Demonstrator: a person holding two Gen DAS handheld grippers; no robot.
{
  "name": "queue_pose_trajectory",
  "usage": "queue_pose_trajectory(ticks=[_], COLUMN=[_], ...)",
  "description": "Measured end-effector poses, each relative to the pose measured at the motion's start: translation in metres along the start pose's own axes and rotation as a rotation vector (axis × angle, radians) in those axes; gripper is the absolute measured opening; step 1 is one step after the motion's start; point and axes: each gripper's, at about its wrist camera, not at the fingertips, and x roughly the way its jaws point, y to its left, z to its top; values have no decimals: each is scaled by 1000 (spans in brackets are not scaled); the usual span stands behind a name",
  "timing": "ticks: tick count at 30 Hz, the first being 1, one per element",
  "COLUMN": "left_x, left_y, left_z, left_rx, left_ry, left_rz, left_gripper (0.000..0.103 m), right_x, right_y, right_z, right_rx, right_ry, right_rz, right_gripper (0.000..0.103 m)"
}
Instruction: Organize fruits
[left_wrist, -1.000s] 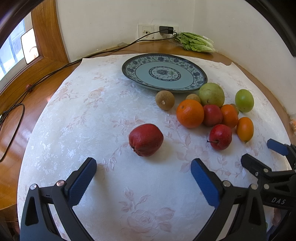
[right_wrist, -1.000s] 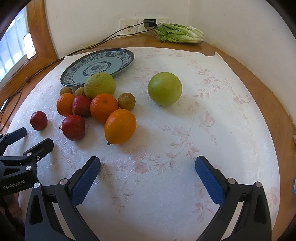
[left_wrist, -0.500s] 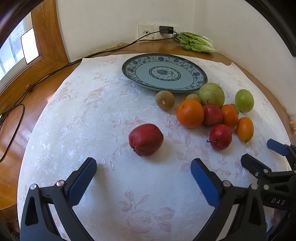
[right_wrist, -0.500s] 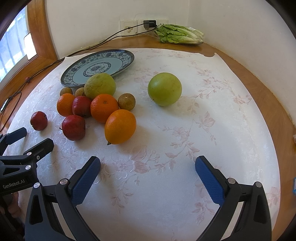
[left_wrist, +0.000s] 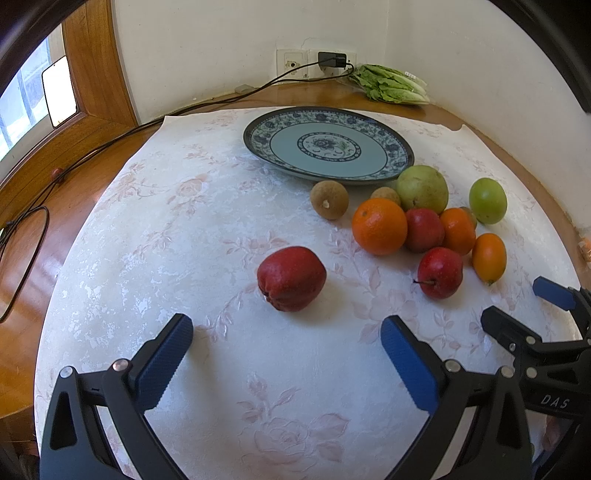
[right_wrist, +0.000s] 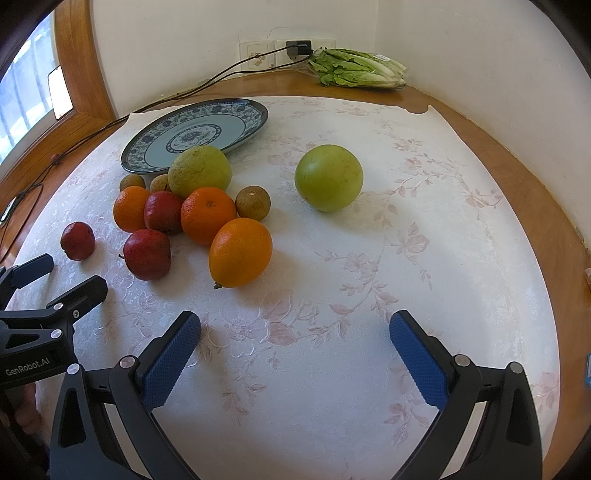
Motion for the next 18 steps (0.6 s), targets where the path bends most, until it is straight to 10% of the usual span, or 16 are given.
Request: queue_pose_trajectory(ticks=[18], left_x=[-2], left_y=[-1], left_z=[1], left_rx=[2], left_ry=[1], left_rz=[-1], left_gripper=[103], right_x=[1], right_y=[0], right_z=[0], right_rx=[0], right_ry=[-1], right_rz=[0], right_gripper=[103])
